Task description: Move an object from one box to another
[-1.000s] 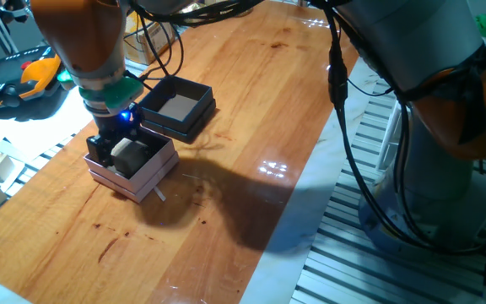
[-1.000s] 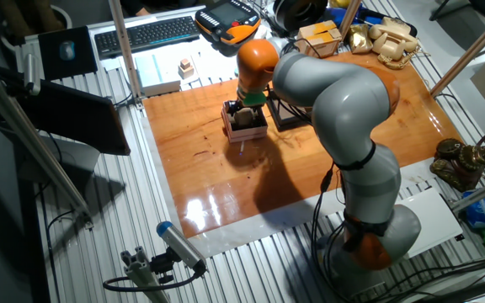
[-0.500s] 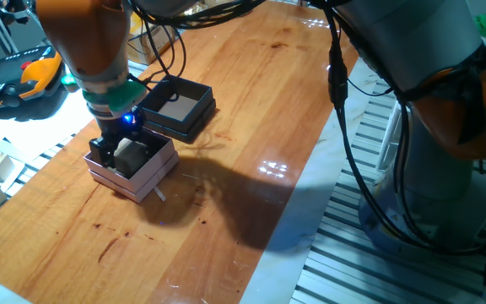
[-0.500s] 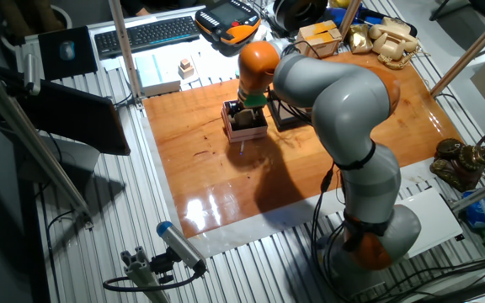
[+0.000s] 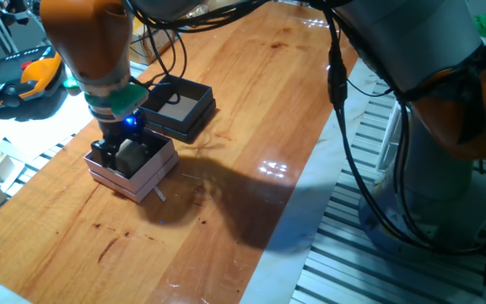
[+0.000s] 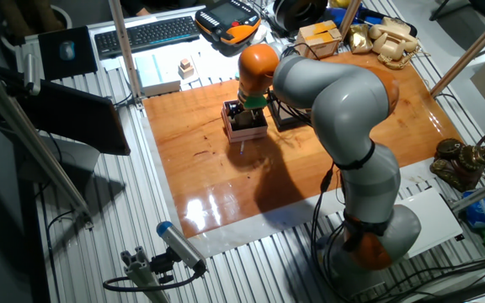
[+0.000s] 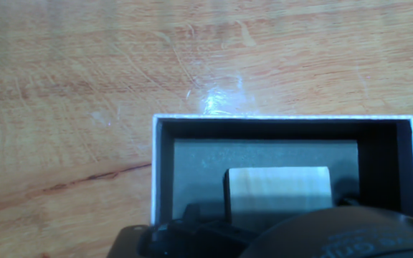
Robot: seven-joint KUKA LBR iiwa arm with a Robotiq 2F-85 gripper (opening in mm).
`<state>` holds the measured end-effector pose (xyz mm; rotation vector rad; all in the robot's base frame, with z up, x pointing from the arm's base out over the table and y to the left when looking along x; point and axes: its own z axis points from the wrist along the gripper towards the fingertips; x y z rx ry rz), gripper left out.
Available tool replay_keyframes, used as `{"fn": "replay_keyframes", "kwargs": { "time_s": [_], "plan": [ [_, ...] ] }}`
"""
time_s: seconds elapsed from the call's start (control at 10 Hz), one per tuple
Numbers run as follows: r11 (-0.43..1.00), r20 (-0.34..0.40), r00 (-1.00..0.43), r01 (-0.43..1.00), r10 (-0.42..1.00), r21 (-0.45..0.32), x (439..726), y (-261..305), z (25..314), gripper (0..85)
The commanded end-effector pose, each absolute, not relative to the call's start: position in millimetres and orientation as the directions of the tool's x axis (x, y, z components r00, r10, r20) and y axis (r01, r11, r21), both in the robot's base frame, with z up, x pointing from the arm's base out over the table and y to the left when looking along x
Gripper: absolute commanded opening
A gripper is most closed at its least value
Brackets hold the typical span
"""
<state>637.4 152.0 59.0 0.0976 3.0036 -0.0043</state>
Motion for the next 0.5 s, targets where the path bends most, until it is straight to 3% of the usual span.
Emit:
{"fn": "replay_keyframes", "kwargs": {
  "time_s": [0.0, 0.1, 0.4],
  "plan": [
    [0.998, -0.135, -0.989, 0.065, 0.064, 0.002, 637.4, 151.7, 58.2, 85.0],
    [0.998, -0.137, -0.989, 0.065, 0.064, 0.002, 637.3, 150.0, 55.9, 68.0],
    [0.998, -0.138, -0.989, 0.062, 0.062, 0.004, 636.7, 147.8, 54.4, 68.0]
  ]
}}
